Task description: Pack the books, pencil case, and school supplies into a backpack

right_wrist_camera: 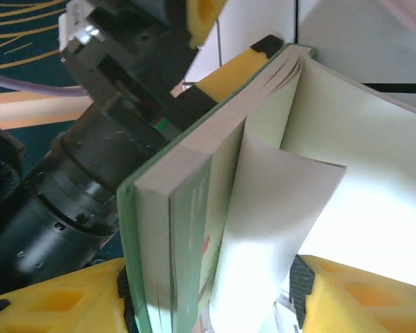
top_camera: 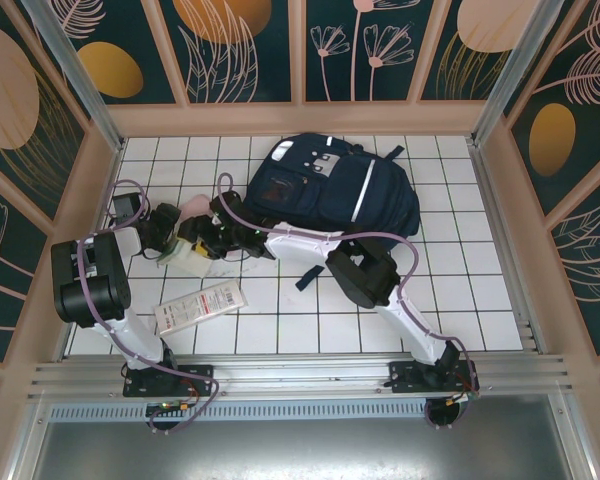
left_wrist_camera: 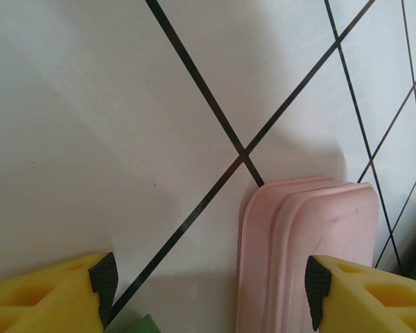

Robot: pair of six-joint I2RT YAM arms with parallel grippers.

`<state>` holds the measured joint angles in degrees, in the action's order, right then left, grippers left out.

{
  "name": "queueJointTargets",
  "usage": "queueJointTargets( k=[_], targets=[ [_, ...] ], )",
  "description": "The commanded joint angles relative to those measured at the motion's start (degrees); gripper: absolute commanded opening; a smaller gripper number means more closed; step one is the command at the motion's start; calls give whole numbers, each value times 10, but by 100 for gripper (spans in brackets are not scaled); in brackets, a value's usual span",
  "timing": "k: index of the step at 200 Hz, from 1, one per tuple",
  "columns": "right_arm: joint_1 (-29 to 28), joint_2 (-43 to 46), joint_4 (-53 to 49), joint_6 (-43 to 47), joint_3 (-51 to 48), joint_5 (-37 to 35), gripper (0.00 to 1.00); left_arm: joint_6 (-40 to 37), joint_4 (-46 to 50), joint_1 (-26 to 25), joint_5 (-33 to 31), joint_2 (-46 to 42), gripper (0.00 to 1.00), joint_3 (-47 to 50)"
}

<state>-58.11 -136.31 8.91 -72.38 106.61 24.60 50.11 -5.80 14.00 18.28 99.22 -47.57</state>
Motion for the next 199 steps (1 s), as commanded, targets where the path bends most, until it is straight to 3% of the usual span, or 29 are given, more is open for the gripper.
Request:
queueJointTargets(
  k=[1,115,199],
  targets=[
    [-4,-22,38,-4,28,23,65,13,19,-6,25,-2,73,11],
    [-3,-56,27,11,52,35,67,16,17,-5,26,-2,73,12],
    [0,-8,51,7,-11,35,37,-4,55,-5,2,-29,73,-15]
  ],
)
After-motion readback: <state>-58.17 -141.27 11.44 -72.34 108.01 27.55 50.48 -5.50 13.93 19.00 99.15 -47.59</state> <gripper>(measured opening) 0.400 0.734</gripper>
